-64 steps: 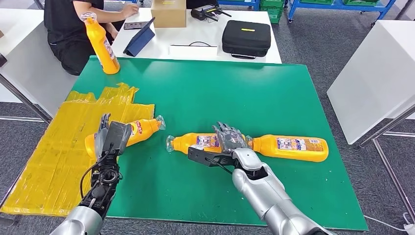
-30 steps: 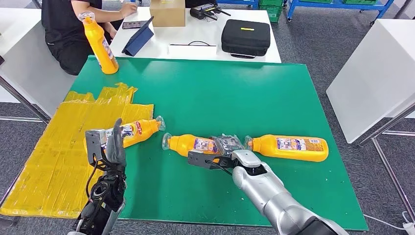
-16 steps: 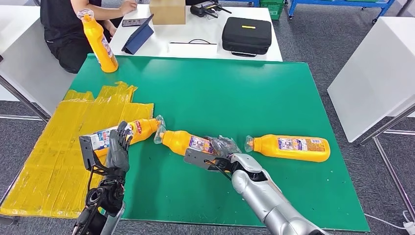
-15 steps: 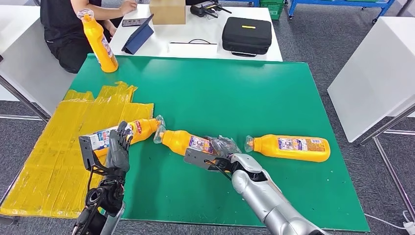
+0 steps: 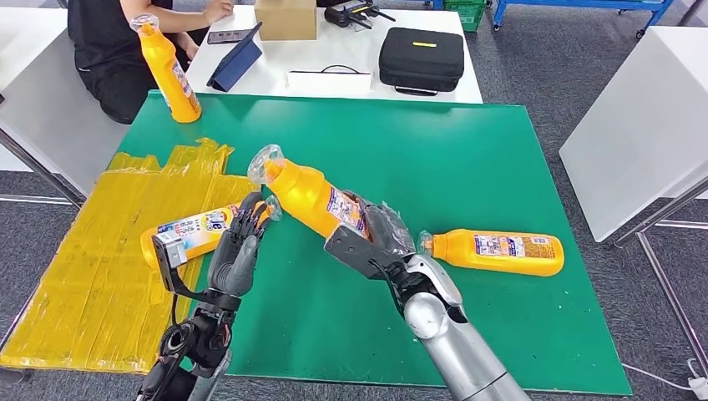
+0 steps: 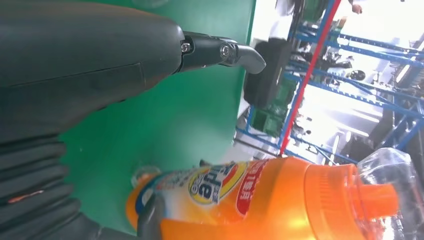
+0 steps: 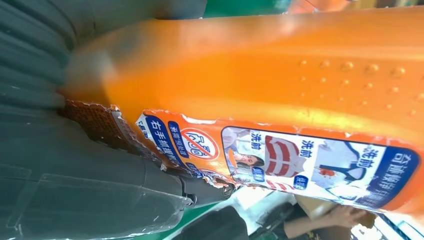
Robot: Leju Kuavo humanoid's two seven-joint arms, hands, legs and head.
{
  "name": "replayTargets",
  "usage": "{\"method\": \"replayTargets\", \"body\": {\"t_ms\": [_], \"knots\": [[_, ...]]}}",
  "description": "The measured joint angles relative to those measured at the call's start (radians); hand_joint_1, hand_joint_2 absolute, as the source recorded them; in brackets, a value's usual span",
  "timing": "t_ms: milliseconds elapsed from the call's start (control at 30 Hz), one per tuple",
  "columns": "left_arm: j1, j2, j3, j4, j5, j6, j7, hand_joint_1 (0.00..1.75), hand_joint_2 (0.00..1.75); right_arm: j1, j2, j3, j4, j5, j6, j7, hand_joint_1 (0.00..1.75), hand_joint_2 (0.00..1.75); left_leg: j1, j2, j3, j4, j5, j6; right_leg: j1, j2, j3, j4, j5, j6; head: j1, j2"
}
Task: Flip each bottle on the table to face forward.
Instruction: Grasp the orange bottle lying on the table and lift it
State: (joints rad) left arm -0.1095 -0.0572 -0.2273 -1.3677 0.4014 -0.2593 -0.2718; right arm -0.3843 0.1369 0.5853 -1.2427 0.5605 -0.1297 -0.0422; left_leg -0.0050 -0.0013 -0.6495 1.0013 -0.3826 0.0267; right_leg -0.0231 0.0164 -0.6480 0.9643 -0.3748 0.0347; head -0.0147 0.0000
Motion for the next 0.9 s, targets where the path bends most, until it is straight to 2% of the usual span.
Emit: {"method": "replayTargets", "body": {"t_ms": [400, 600, 900], "knots": [[0.0, -0.018, -0.046, -0.029, 0.05, -0.007, 0.027, 0.0, 1.75, 0.0, 0.053, 0.0, 0.01, 0.004, 0.007, -0.002, 1.75, 1.75, 0.0, 0.0, 0.0, 0.0, 0.0, 0.0, 0.0, 0.0, 0.0, 0.0, 0.0, 0.0, 0.0, 0.0], [0.0, -0.028, -0.058, -0.039, 0.063, 0.007, 0.038, 0.0, 1.75, -0.004, 0.079, 0.001, 0.066, 0.04, 0.038, -0.001, 1.75, 1.75, 0.0, 0.0, -0.001, 0.0, 0.0, 0.0, 0.0, 0.0, 0.0, 0.0, 0.0, 0.0, 0.0, 0.0], [0.0, -0.045, -0.074, -0.045, 0.108, 0.02, 0.066, 0.0, 1.75, -0.01, 0.105, 0.027, 0.137, 0.105, 0.03, -0.003, 1.75, 1.75, 0.0, 0.0, -0.001, 0.0, 0.0, 0.0, 0.0, 0.0, -0.001, 0.0, 0.0, 0.0, 0.0, 0.0]]}}
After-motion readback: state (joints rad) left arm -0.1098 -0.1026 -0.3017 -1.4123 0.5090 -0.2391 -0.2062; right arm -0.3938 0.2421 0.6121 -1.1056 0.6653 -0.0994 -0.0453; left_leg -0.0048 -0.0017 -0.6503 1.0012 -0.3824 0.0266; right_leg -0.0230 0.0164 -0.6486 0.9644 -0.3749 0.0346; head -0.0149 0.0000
